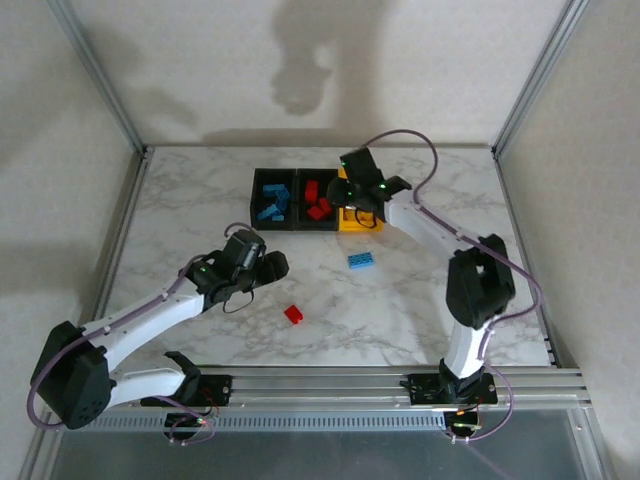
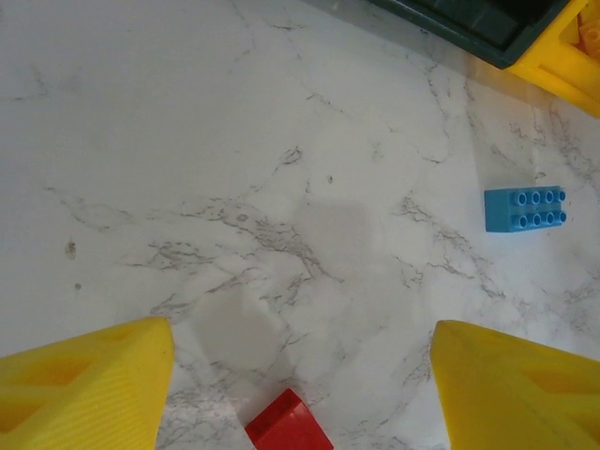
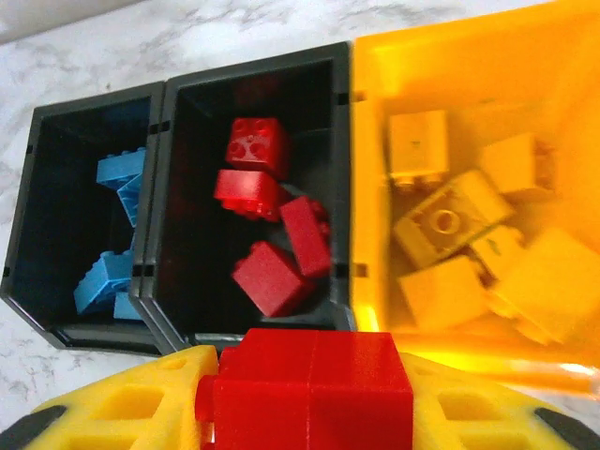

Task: Sort the legos into containers by color
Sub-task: Pick up the lego from the middle-right of the table, then place the lego in the container, then pick up the lego from the center of the table.

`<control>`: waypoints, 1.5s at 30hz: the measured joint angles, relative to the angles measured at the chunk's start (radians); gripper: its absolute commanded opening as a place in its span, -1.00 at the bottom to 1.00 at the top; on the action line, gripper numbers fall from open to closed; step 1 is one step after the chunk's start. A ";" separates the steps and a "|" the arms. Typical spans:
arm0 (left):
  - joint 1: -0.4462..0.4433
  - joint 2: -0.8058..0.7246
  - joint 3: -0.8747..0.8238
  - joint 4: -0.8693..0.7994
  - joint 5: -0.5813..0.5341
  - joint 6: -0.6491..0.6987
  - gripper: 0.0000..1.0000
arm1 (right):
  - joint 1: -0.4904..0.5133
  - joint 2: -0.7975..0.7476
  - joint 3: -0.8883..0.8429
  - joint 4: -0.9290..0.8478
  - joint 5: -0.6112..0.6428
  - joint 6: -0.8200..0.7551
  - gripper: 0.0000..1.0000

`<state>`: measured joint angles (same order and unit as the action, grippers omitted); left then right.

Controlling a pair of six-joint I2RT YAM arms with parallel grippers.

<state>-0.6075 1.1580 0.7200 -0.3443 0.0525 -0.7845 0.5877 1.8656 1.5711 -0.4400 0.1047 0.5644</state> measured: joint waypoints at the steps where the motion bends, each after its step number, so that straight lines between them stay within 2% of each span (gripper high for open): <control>1: 0.000 -0.011 -0.004 -0.003 0.000 -0.004 0.44 | 0.004 0.037 0.032 -0.002 -0.005 -0.002 -0.28; 7: 0.000 -0.053 -0.012 -0.018 -0.013 -0.015 0.45 | 0.013 0.217 0.182 -0.023 -0.039 -0.004 -0.25; 12: 0.000 -0.075 -0.018 -0.034 -0.024 -0.025 0.45 | 0.019 0.306 0.265 -0.046 -0.056 -0.005 -0.06; 18: 0.000 -0.079 -0.022 -0.060 -0.026 -0.030 0.48 | 0.020 0.328 0.313 -0.068 -0.056 -0.012 0.17; 25: 0.000 -0.076 -0.022 -0.074 -0.021 -0.031 0.48 | 0.024 0.313 0.318 -0.081 -0.050 -0.023 0.20; 28: -0.006 -0.064 -0.022 -0.076 -0.016 -0.031 0.48 | 0.027 0.245 0.253 -0.065 -0.046 -0.027 0.19; 36: -0.064 0.024 -0.021 -0.076 0.005 -0.037 0.50 | 0.037 -0.114 -0.093 0.005 -0.045 -0.025 0.19; 45: -0.173 0.140 0.046 -0.102 0.001 -0.123 0.56 | 0.037 -0.423 -0.468 0.033 -0.019 0.008 0.25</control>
<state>-0.7803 1.2984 0.7662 -0.4461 0.0536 -0.9073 0.6247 1.4422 1.1027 -0.4068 0.0853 0.5728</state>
